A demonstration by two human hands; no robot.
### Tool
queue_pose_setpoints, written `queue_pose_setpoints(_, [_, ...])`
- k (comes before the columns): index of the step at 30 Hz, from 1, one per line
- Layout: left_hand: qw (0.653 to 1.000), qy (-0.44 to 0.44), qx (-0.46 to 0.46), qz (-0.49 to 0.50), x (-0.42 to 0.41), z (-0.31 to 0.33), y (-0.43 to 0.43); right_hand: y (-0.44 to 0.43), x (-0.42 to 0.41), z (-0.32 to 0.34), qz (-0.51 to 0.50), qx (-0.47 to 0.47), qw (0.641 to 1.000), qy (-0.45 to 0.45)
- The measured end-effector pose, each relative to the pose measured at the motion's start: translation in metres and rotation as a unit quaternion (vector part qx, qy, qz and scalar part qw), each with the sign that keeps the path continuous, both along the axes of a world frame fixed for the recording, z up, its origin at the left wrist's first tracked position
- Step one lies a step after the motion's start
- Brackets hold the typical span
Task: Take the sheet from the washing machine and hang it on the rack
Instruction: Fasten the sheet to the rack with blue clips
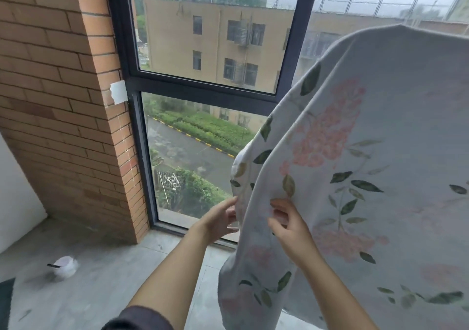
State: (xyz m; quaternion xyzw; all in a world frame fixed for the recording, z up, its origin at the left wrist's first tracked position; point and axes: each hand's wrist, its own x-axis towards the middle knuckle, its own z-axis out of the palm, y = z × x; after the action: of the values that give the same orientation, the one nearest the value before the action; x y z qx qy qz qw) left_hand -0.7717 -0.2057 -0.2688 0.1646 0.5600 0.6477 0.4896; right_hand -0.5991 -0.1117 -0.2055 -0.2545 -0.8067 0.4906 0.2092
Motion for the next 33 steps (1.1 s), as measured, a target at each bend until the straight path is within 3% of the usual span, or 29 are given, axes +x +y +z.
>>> queue_pose_setpoints(3, [0.984, -0.017, 0.165, 0.067, 0.000, 0.034, 0.001, -0.004, -0.003, 0.000, -0.012, 0.007, 1.000, 0.005])
queue_pose_setpoints(5, [0.976, 0.053, 0.211, 0.004, 0.005, 0.067, -0.002, -0.007, -0.004, 0.002, 0.006, 0.017, 1.000, -0.002])
queue_pose_setpoints(10, [0.925, 0.307, 0.194, -0.116, 0.028, 0.146, -0.003, -0.015, -0.011, 0.016, -0.045, 0.042, 0.997, 0.055])
queue_pose_setpoints(13, [0.897, 0.399, 0.176, -0.065, 0.037, 0.164, 0.002, -0.010, -0.002, 0.030, -0.130, 0.039, 0.988, 0.069])
queue_pose_setpoints(20, [0.805, 0.591, 0.047, -0.014, 0.023, 0.125, 0.028, 0.034, 0.023, 0.063, -0.171, 0.018, 0.977, 0.124])
queue_pose_setpoints(24, [0.752, 0.647, -0.015, 0.125, 0.017, 0.100, 0.045, 0.062, 0.017, 0.084, -0.203, 0.011, 0.964, 0.170])
queue_pose_setpoints(27, [0.771, 0.618, -0.050, 0.149, 0.005, 0.100, 0.048, 0.075, 0.007, 0.099, -0.206, 0.015, 0.959, 0.197])
queue_pose_setpoints(30, [0.817, 0.569, -0.046, 0.079, -0.009, 0.112, 0.050, 0.072, -0.004, 0.123, -0.209, 0.038, 0.956, 0.204])
queue_pose_setpoints(33, [0.824, 0.562, -0.067, 0.025, -0.020, 0.121, 0.049, 0.075, -0.019, 0.140, -0.206, 0.044, 0.954, 0.211])
